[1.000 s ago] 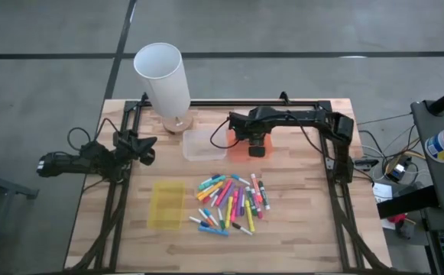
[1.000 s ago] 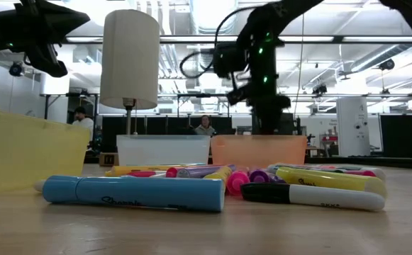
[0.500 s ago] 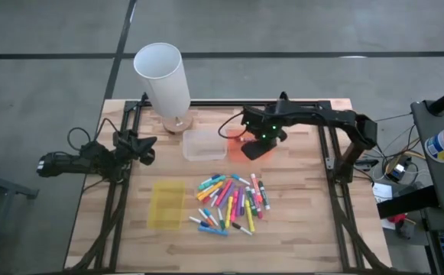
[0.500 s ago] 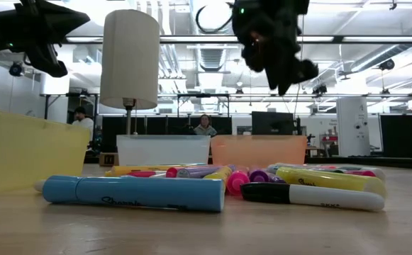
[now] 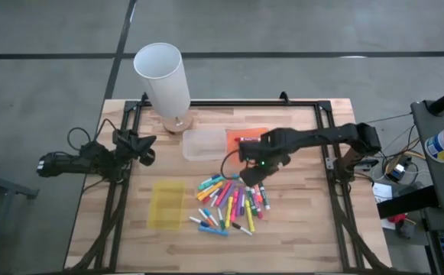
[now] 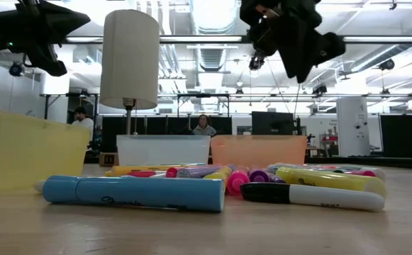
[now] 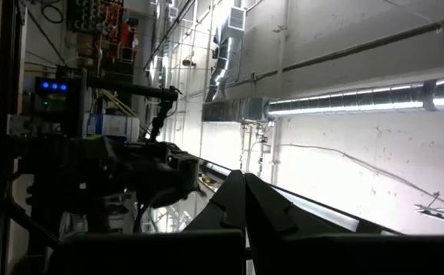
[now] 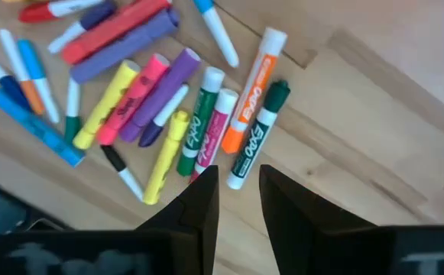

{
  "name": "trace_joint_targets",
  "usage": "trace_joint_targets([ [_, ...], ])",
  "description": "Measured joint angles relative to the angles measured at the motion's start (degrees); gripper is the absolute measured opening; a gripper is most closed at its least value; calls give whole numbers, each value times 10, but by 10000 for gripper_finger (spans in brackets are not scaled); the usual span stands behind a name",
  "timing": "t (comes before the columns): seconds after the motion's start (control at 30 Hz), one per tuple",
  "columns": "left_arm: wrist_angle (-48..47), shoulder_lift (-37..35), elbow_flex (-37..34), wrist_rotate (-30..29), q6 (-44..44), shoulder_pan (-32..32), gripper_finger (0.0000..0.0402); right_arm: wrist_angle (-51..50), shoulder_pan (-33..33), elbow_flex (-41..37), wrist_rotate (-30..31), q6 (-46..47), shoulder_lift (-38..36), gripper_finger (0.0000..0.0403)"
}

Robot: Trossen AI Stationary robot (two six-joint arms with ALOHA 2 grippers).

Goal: Pick & Place Markers
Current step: Put the dark green marker into the orange bin

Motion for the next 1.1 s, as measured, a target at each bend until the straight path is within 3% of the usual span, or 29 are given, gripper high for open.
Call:
trace_joint_targets([
  [0.27, -1, 0, 0, 0, -1, 0, 0, 19, 49, -51, 15, 80, 3, 77],
  [0.6, -1, 0, 0, 0, -1, 0, 0, 119, 75, -127, 14, 150, 3, 88],
  [0.93, -2, 0, 0, 2, -1, 0, 0, 199, 95, -195, 13, 205, 3, 179],
  [1.1, -3, 0, 0, 2, -1, 0, 0, 254, 104, -228, 10, 234, 3, 195],
])
